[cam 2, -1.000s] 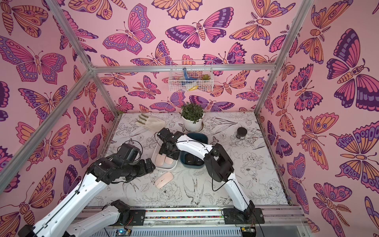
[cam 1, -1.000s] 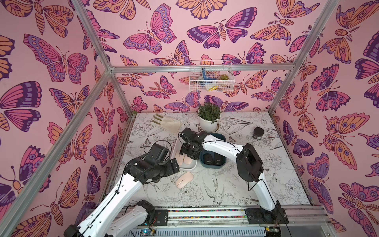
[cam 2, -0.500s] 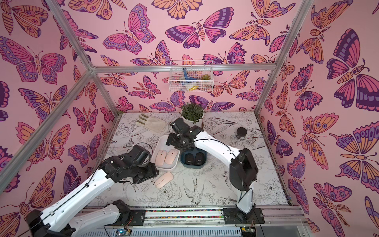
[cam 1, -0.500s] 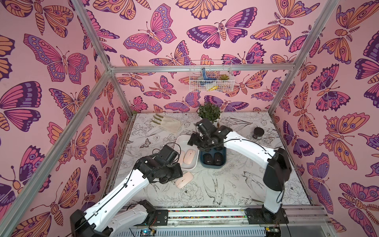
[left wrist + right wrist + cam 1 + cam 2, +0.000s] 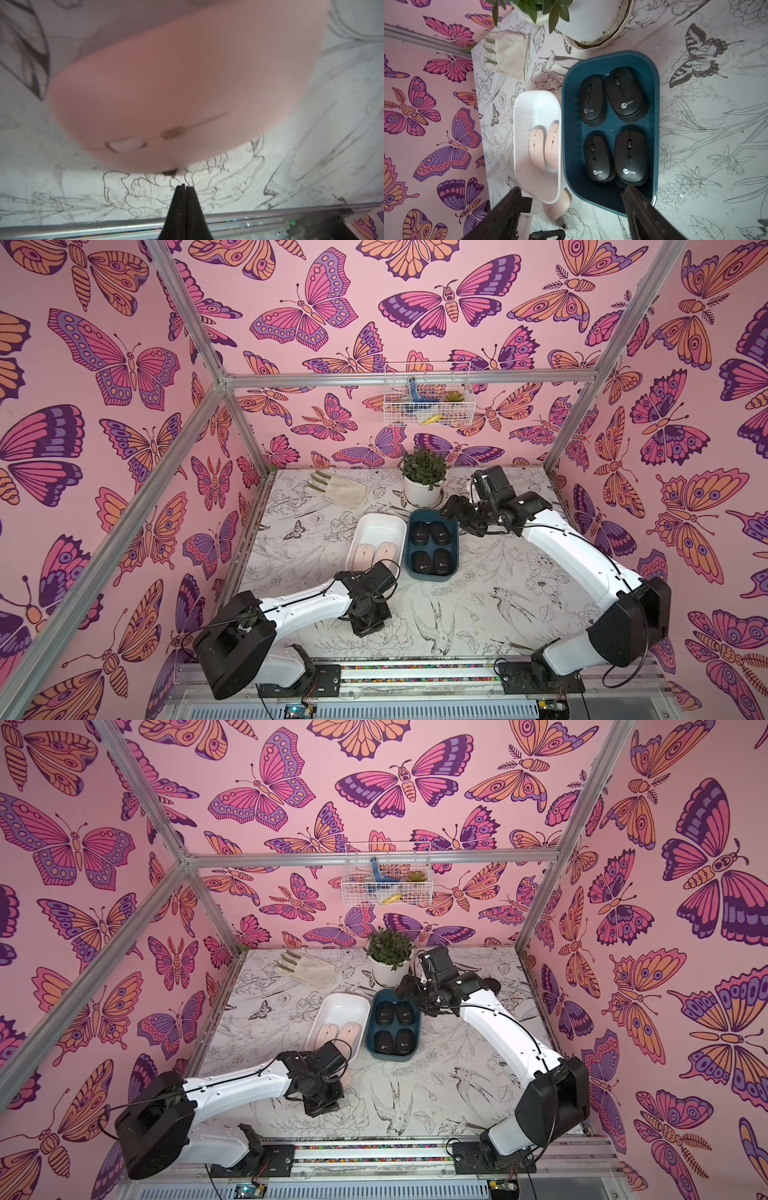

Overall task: Place the mice by color into the storage box
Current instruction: Adjust the mouse at the center of the board.

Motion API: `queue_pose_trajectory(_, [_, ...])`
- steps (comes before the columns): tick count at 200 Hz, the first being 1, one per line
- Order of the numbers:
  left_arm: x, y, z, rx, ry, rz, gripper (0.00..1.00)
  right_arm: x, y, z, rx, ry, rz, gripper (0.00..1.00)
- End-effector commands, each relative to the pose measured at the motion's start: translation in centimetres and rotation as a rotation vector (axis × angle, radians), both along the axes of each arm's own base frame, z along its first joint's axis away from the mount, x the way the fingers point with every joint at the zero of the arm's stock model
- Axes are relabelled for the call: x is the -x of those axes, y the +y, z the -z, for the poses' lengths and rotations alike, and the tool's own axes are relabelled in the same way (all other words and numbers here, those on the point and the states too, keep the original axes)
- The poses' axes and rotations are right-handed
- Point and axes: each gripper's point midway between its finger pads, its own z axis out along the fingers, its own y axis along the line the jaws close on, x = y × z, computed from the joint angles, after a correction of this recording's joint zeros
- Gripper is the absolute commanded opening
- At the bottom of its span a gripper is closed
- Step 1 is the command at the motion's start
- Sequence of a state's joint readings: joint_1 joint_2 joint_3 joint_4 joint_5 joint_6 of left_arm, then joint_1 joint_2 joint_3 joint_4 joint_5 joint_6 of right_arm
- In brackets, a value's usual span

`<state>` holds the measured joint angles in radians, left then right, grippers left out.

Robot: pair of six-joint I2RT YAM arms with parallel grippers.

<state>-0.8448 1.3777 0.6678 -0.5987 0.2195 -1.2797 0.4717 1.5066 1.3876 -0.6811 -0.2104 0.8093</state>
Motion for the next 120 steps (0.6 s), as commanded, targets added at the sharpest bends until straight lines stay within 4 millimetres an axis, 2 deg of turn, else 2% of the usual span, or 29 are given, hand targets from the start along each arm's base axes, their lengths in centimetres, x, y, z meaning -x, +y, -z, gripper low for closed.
queue_pose_trajectory(1, [-2.0, 0.4, 0.7, -0.016, -0.067, -0.149, 0.0, 1.1, 0.1, -0.5, -0.018, -0.021, -0.043, 0.8])
queue_pose_trajectory(46, [-3.0, 3.8, 2.1, -0.107, -0.117, -0.339, 0.0, 1.9, -0.7, -1.0, -0.018, -0.05, -0.029, 0.81])
queue_pose_trajectory(83, [-2.2, 7.5, 2.5, -0.198, -0.118, -0.448, 0.0, 2.1, -0.8, -1.2, -0.017, -0.052, -0.03, 0.81])
queue_pose_trajectory(86, [-2.5, 7.6, 2.0, -0.18, -0.138, -0.463, 0.0, 2.2, -0.8, -1.2, -0.017, -0.052, -0.031, 0.81])
queue_pose_trajectory(104, [-3.2, 9.0, 1.7, -0.19, -0.173, -0.522, 0.0, 2.3, -0.9, -0.9, -0.008, -0.046, -0.035, 0.81])
queue_pose_trajectory(120, [-5.0, 9.4, 1.3, -0.169, -0.209, -0.553, 0.01, 2.6, -1.2, -0.5, 0.005, -0.038, -0.036, 0.81])
